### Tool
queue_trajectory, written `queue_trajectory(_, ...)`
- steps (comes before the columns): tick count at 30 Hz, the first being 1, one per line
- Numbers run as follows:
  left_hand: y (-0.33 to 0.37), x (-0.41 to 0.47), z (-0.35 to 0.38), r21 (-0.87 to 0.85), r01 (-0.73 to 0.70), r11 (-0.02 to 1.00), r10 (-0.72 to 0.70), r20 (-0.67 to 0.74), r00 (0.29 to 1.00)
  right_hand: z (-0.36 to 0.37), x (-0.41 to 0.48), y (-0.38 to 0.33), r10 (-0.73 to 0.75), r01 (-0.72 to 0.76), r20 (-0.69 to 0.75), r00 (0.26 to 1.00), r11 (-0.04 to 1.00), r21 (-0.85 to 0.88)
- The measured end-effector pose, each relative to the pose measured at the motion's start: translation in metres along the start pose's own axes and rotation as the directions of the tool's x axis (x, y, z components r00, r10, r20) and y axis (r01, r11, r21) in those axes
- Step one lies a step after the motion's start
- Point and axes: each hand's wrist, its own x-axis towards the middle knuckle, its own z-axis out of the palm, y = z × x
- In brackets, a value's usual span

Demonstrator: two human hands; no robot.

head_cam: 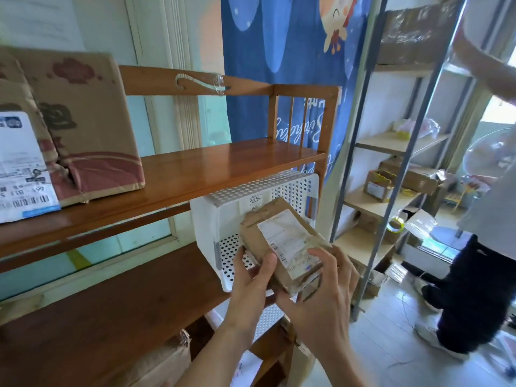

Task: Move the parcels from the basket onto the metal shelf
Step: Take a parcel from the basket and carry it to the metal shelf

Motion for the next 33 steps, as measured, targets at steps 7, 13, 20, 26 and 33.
queue_trajectory(7,0.019,-0.155,-0.073,0.015,-0.249,0.968,0.249,0.0,0.969,-0.061,-0.123,-0.104,-0.094,0.102,-0.057,0.994,0.984,0.145)
queue_trajectory(13,0.065,-0.259,-0.154,0.046,-0.408,0.912,0.409,-0.006,0.913,-0.064,-0.188,-0.189,-0.066,0.016,0.085,0.994,0.872,0.49)
queue_trajectory(20,0.139,-0.359,-0.262,-0.169,-0.517,0.839,0.461,-0.285,0.841,-0.051,-0.182,-0.287,-0.347,-0.177,0.332,0.877,0.41,0.895)
queue_trajectory(26,0.159,-0.423,-0.317,-0.041,-0.548,0.835,0.513,-0.297,0.805,-0.013,-0.194,-0.385,-0.258,-0.178,0.274,0.926,0.341,0.923)
queue_trajectory(33,0.148,-0.502,-0.353,0.177,-0.608,0.774,0.615,-0.434,0.658,0.012,-0.287,-0.466,-0.359,-0.53,0.584,0.728,0.247,0.811)
